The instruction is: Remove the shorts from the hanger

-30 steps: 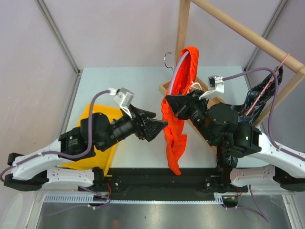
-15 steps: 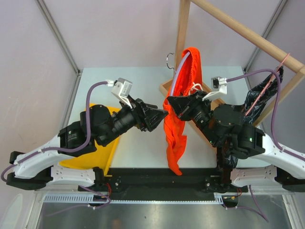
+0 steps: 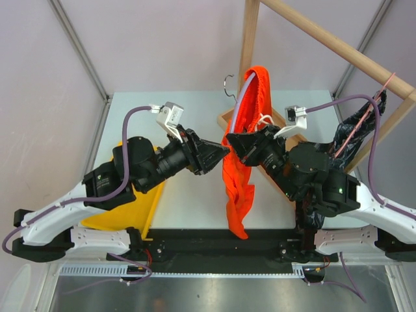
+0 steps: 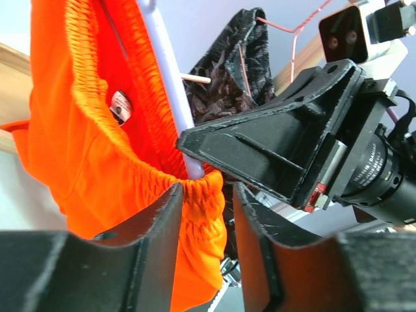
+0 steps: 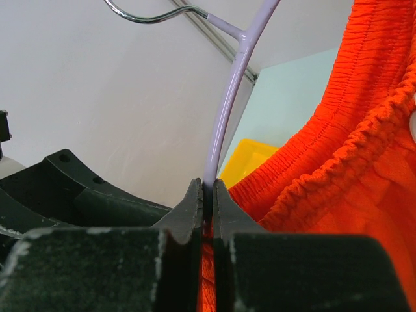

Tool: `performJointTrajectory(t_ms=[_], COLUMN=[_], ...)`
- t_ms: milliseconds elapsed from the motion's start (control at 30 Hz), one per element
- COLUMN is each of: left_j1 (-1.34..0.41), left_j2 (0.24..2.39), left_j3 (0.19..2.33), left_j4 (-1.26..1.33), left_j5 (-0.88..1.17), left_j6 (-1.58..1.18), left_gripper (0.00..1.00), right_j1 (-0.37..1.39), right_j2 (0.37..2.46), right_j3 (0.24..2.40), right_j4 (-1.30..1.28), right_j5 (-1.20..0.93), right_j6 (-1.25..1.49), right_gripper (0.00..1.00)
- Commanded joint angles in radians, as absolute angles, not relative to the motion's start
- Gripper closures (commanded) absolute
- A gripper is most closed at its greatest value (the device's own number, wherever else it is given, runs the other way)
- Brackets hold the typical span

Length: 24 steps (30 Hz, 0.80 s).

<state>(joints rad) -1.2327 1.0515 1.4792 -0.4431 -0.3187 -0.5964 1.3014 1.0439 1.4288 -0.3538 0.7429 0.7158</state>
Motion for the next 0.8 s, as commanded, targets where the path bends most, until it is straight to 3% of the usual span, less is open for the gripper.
performJointTrajectory(t_ms=[0,267,333,400,433,467,500,767], left_j1=[-1.220,-1.200,-1.193,-1.192,-1.190,-1.190,-1.190,-1.192], left_j2=[1.048,1.061,1.071,1.078,1.080,1.081,1.080,1.005], left_j3=[1.473,1.456,1.459,1.465,1.463,1.462,1.460,1.294], left_j4=[-0.403,-0.397,-0.396,-0.397,-0.394,-0.393,-0.391,-0.183], left_j5=[-0.273,-0.246,-0.236,-0.230,-0.229,-0.227,-0.226,0.033], left_j6=[-0.612,-0.615,-0.611,-0.607,-0.607,-0.607,-0.607,-0.618], left_gripper=[0.53,0.54,0.60,0.71,0.79,0.96,1.00,1.00], right_j1=[1.308,1.308,1.309,1.308,1.308,1.308,1.308,1.293], right_j2=[1.016,1.012,1.012,1.011,1.009,1.006,1.003,0.934], right_j3=[1.443,1.433,1.428,1.424,1.422,1.420,1.416,1.399], right_j4=[-0.247,-0.236,-0.233,-0.232,-0.232,-0.233,-0.233,-0.334], right_j5=[0.759,0.755,0.755,0.756,0.759,0.765,0.770,0.957], right_j6=[0.715,0.721,0.729,0.729,0.733,0.736,0.738,0.879], right_gripper=[1.00,1.00,1.00,1.00,1.00,1.00,1.00,1.00])
